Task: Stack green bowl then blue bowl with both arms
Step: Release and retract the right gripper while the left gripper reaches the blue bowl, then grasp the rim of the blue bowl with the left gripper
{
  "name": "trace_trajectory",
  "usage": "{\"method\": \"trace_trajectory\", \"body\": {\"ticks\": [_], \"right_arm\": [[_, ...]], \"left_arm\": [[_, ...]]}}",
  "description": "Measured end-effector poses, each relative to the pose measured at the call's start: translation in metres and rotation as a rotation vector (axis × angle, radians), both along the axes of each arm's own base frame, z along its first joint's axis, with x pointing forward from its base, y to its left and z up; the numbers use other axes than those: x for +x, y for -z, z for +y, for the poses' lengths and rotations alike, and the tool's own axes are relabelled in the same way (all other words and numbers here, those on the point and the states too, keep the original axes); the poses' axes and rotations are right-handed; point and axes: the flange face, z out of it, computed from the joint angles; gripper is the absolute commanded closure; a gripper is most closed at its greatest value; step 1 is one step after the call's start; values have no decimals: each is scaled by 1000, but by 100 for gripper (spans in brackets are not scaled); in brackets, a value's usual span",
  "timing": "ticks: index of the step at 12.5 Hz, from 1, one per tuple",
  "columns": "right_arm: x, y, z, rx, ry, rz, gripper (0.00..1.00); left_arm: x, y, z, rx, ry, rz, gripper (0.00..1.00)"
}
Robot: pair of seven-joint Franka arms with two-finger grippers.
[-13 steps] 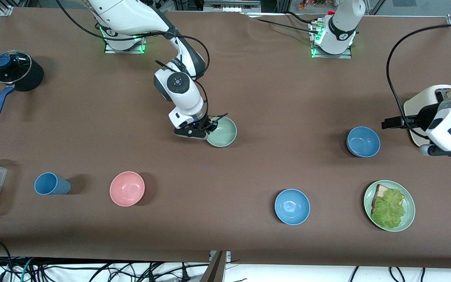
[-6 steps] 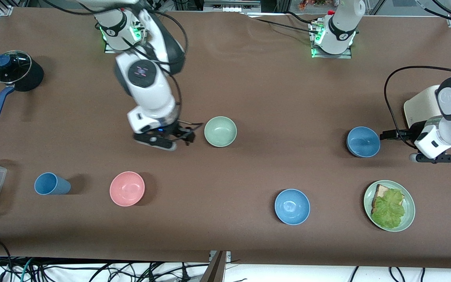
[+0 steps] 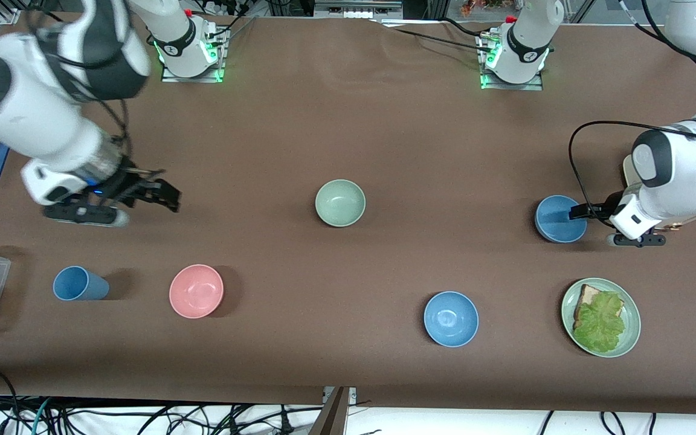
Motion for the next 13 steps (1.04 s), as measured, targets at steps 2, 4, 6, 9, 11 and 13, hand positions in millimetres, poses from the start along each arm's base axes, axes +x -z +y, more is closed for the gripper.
{"method": "trace_trajectory", "body": {"ticks": [2, 4, 6, 9, 11, 13], "right_arm": [[-9, -12, -12, 12, -16, 31, 0], [-15, -19, -20, 12, -34, 48, 0], [-18, -28, -34, -17, -62, 38, 0], [-21, -30, -34, -26, -73, 42, 0], [-22, -28, -31, -33, -82, 47, 0], [-22, -26, -33, -54, -85, 49, 0]], "left_arm": [[-8, 15, 0, -17, 44, -12, 67], [-13, 25, 3, -40, 70, -9, 100], [-15, 29, 4, -44, 80, -4, 100], [-11, 23, 3, -48, 83, -12, 100], [5, -1, -4, -73, 75, -25, 100], [35, -43, -47, -131, 52, -30, 100]]}}
